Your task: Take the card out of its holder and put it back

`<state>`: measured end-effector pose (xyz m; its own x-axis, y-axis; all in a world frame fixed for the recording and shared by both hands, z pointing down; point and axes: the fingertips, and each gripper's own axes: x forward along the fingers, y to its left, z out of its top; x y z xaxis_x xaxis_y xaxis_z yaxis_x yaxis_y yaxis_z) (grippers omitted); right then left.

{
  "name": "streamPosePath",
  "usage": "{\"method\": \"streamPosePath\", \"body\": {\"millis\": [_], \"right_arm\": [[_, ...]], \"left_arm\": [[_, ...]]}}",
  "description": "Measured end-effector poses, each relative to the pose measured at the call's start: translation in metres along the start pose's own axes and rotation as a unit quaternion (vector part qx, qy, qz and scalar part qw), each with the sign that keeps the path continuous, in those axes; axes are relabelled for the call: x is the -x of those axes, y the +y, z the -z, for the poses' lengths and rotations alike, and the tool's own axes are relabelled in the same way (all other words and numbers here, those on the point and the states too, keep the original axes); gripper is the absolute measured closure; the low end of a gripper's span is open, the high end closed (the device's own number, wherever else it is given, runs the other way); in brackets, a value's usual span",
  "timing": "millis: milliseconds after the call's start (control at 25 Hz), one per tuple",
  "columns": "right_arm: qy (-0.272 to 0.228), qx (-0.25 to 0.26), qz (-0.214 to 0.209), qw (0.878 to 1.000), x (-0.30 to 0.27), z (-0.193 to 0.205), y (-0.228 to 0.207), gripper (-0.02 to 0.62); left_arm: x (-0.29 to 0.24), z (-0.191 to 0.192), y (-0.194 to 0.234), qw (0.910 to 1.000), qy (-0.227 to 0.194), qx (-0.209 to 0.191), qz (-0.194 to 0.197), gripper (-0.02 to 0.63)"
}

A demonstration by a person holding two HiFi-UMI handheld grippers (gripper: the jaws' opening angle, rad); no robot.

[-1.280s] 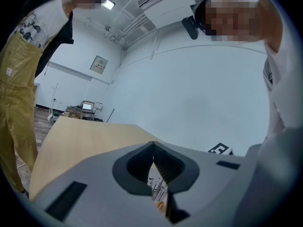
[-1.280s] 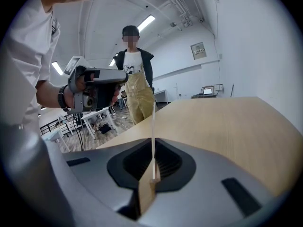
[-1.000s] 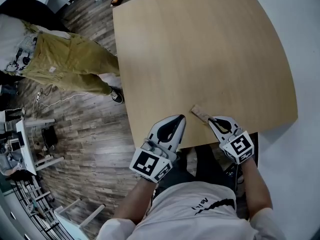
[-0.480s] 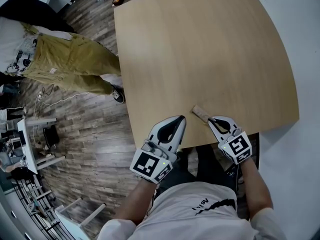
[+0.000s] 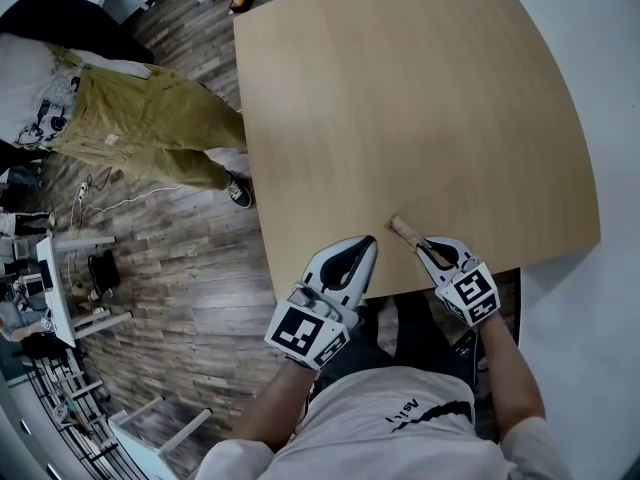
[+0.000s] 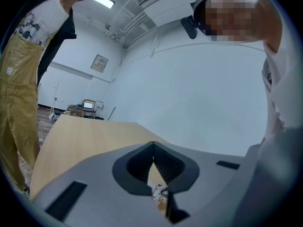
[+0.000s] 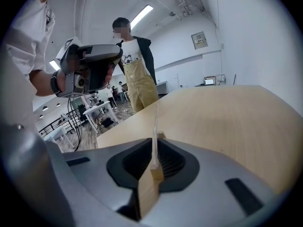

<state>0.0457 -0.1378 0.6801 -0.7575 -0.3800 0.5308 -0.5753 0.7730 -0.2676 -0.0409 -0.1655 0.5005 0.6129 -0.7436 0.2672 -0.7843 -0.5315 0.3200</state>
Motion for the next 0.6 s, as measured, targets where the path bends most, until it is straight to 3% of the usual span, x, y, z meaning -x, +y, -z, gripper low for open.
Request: {"method": "streamPosePath", "body": {"millis": [280,600], "right_arm": [[-0.008,0.004,0.039,0.999,0.015,-0.008,-0.006,0.543],[-0.052,0.012,0.099,0.994,0.053,-0.066,0.004,0.543]], "left_arm": [[0.005,0.009,-0.001,0.9999,-0.003,-0.002,0.01,0.594],[0.013,0.004,-0.018,0.9996,0.004,-0.012,0.024,0.594]]}}
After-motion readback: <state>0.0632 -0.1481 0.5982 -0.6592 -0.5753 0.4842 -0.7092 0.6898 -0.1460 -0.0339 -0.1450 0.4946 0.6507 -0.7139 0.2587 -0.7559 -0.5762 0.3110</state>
